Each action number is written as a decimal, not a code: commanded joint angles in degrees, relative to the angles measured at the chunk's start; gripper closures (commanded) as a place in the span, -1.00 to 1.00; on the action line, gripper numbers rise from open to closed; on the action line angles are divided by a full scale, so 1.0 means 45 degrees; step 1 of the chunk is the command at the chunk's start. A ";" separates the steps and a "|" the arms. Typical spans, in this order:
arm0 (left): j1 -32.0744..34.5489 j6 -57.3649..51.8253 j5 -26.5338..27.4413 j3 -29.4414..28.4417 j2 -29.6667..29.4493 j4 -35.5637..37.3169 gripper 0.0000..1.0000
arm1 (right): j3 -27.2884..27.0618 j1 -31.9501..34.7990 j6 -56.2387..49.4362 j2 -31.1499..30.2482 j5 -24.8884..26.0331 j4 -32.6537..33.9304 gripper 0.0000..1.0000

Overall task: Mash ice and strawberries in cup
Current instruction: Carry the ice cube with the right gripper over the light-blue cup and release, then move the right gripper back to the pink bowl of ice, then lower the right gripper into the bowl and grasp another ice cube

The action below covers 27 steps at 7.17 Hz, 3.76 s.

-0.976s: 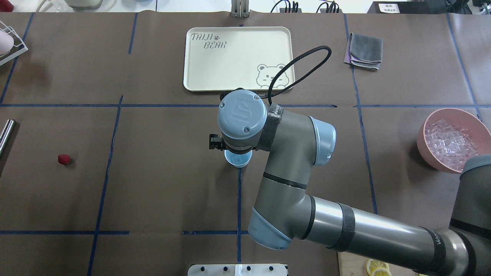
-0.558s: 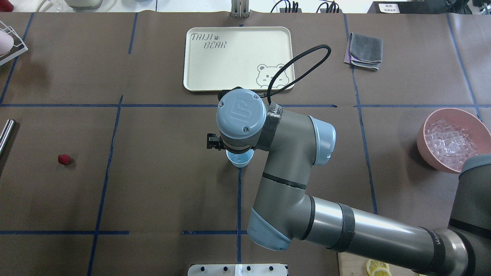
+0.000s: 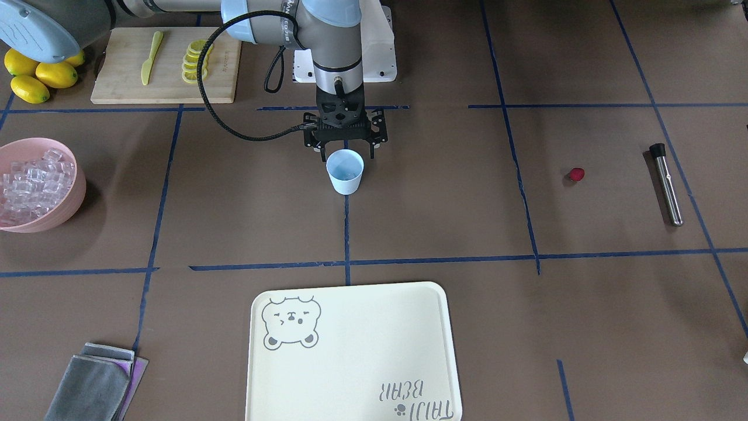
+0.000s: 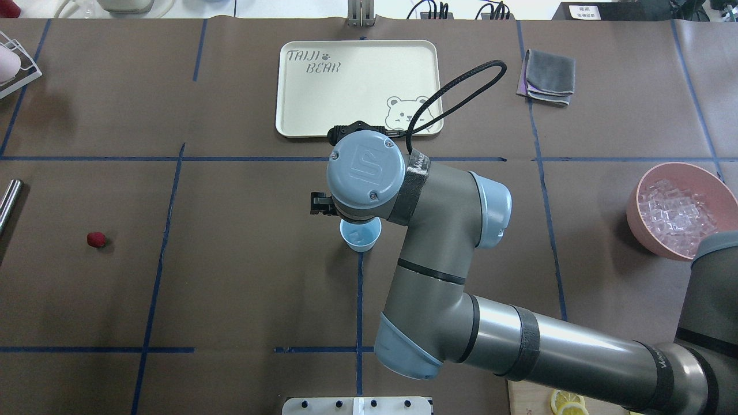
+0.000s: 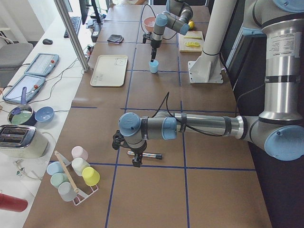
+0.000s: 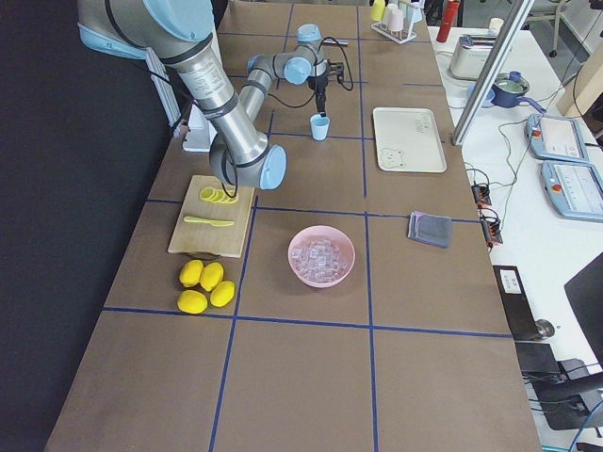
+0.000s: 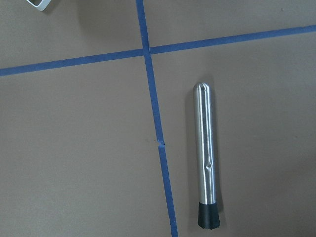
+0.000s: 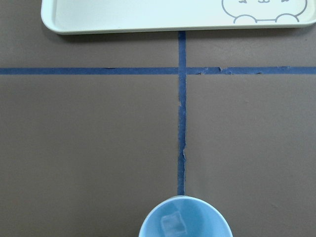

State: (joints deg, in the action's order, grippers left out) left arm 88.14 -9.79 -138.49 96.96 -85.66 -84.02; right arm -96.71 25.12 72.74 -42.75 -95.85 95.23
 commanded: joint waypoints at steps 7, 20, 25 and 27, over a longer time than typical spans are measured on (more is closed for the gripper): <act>-0.0017 0.0027 0.0014 0.0074 -0.0164 -0.0020 -1.00 | -0.0267 0.0373 -0.0147 -0.0540 0.0011 -0.0048 -0.98; -0.0681 0.0027 -0.0024 -0.0844 -0.0476 -0.0020 -1.00 | -0.4466 0.8804 -1.0178 -1.0158 -0.6704 -0.0590 -0.97; -0.0662 0.0027 -0.0083 -0.0805 -0.0476 -0.0020 -1.00 | -0.3123 0.9106 -0.9410 -1.3196 -0.6786 -0.4495 -0.61; -0.0662 0.0007 -0.0103 -0.0805 -0.0457 -0.0020 -1.00 | -0.2710 0.8075 -0.8205 -1.3119 -0.6592 -0.5589 -0.64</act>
State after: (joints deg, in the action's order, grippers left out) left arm 85.15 -9.69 -138.92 93.34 -87.78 -84.11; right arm -110.02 64.17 31.91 -101.96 -126.06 73.31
